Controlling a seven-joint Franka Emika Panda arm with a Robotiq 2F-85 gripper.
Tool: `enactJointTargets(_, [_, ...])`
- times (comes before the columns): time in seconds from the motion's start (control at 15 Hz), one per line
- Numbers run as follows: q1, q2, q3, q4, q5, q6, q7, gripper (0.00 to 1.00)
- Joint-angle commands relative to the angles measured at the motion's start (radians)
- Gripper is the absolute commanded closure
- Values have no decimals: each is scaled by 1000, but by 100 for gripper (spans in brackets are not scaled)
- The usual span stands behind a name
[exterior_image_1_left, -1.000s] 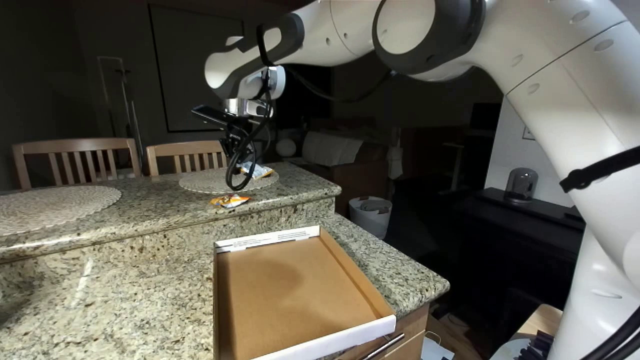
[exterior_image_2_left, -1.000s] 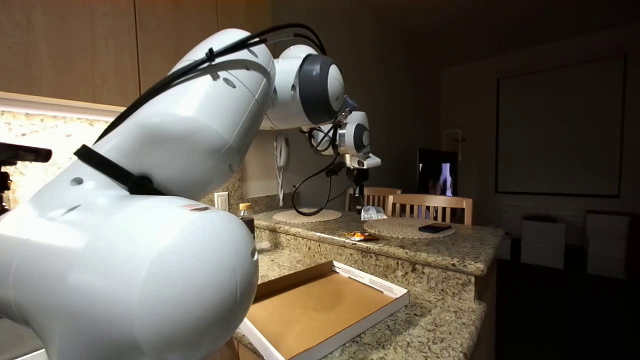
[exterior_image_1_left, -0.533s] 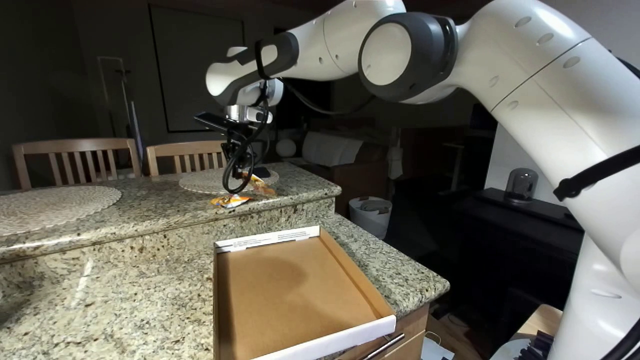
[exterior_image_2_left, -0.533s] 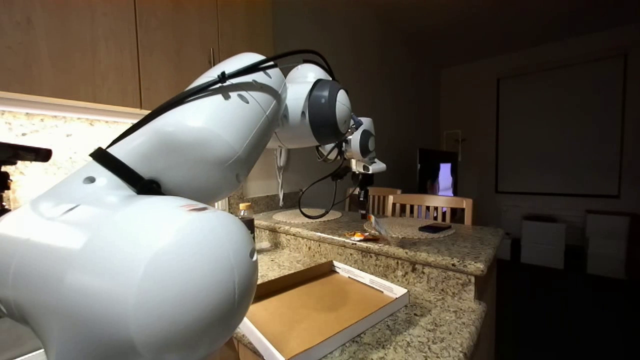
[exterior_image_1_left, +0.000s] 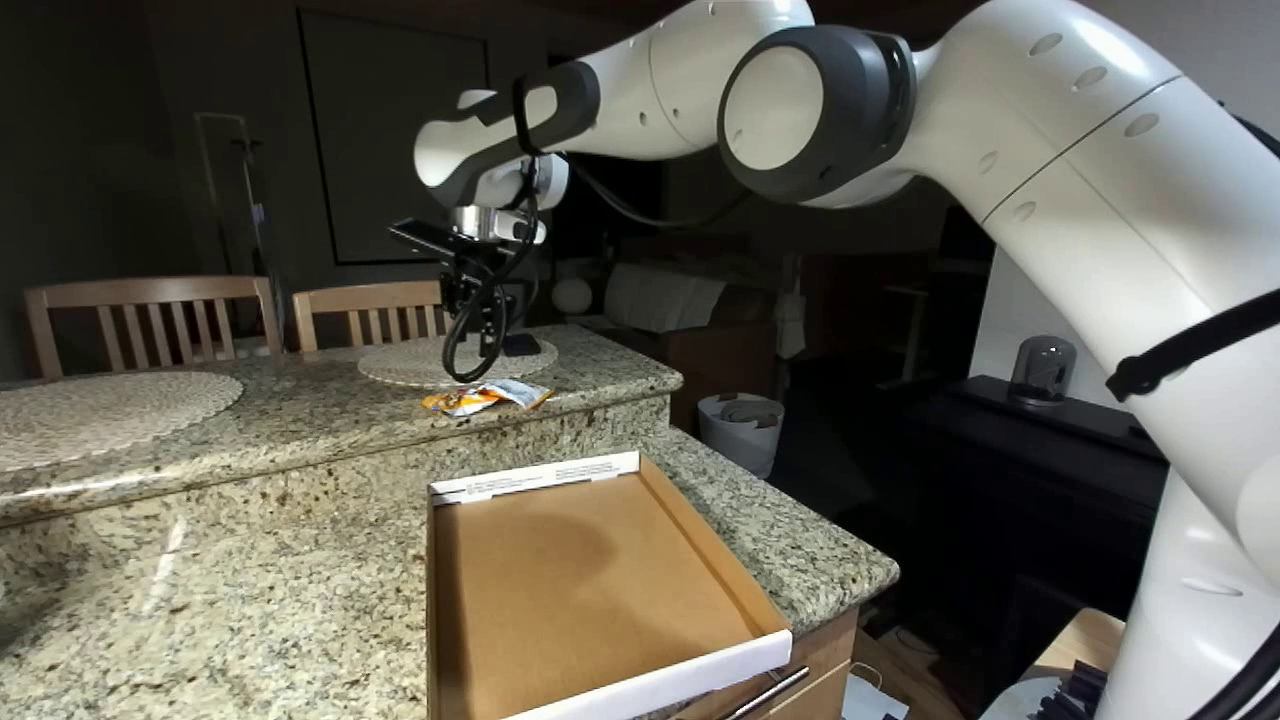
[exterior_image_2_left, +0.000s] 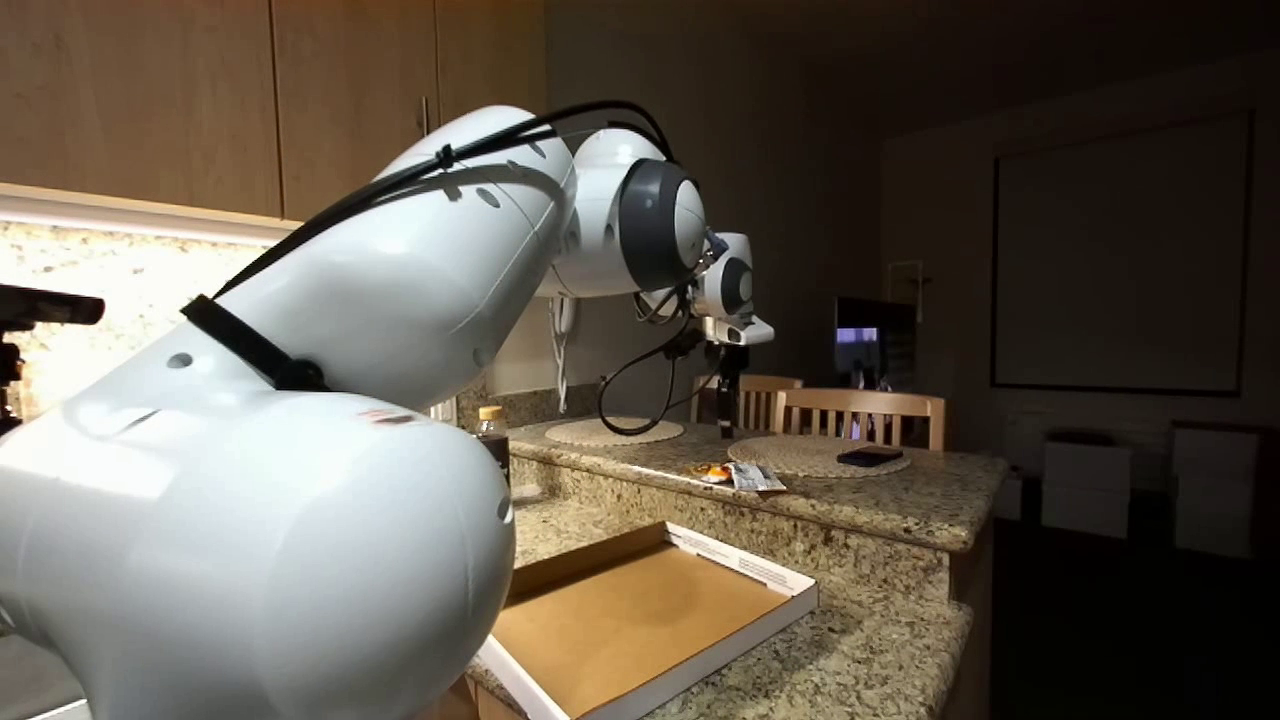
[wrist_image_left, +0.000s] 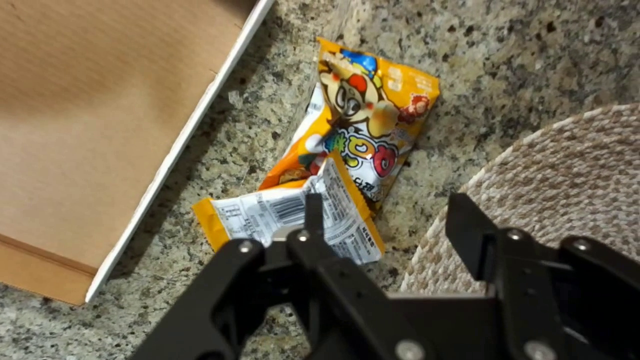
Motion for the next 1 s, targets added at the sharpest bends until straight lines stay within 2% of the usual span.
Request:
enactJointTargets(0.0, [-30, -116, 32, -174, 47, 72, -41, 5])
enactJointTargets(0.13, [-40, -170, 45, -263, 58, 117, -57, 0])
enactJointTargets(0.47, [-38, -282, 32, -469, 76, 178, -130, 0])
enactJointTargets(0.93, [-29, -435, 20, -806, 45, 304, -282, 0])
